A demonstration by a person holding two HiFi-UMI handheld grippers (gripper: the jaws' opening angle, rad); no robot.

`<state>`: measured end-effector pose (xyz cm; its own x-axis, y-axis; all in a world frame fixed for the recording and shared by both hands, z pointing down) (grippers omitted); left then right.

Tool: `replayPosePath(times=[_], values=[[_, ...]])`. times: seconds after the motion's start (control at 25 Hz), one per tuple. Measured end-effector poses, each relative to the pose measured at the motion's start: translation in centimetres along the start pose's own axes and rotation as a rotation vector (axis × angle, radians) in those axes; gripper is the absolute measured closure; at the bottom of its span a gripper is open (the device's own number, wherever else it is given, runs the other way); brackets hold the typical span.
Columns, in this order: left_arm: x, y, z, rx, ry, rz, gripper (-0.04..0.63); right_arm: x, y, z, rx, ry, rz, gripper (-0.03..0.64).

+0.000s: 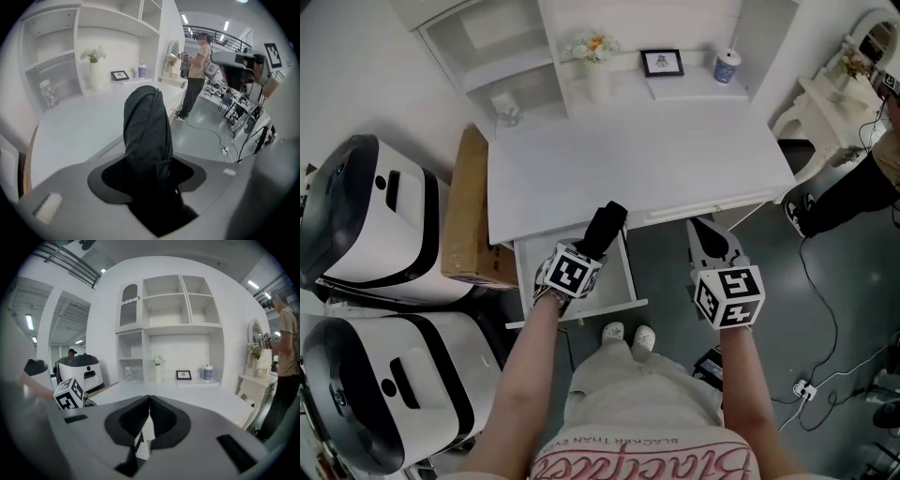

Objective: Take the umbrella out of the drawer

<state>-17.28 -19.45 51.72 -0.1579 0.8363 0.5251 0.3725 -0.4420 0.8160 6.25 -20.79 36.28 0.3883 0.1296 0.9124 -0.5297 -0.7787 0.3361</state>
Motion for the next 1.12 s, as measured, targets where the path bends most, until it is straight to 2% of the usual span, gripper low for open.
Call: replayPosePath(times=[0.28,0.48,0.88,1.12], values=[[-2.6,-3.1,0.0,0.012,-0.07,0.134,0.345,-2.2,0.0,0.8,-0.033,0.002,0.053,0.607],[-4.9,-5.2,0.1,0.001,-0.073,0.229,0.345,-3.7,-0.1,1.3,-0.084,-0.03,0.095,0.607],[-8.2,-10.4,0.5,-0.015,-0.127,0.467,0.345,-6.8,-1.2,1.9,-0.087,-0.073,0.19,0.607],[-9.8,-13.8,0.9,-0.032,-0.117,0.606,0.344,-8.4,-1.5,2.2,-0.081,-0.097,0.234,0.607]])
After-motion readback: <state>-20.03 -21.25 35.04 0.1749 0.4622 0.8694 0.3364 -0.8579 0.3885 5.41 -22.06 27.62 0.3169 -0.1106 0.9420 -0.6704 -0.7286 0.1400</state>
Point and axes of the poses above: the fingertips, and each gripper's own axes: y forward along the fingers, z to its right, x out of its underside, the point moved 7 cm from there along -y, backward along the fingers, and after that the axes turned 15 degrees about -y, right-handed, at the moved point
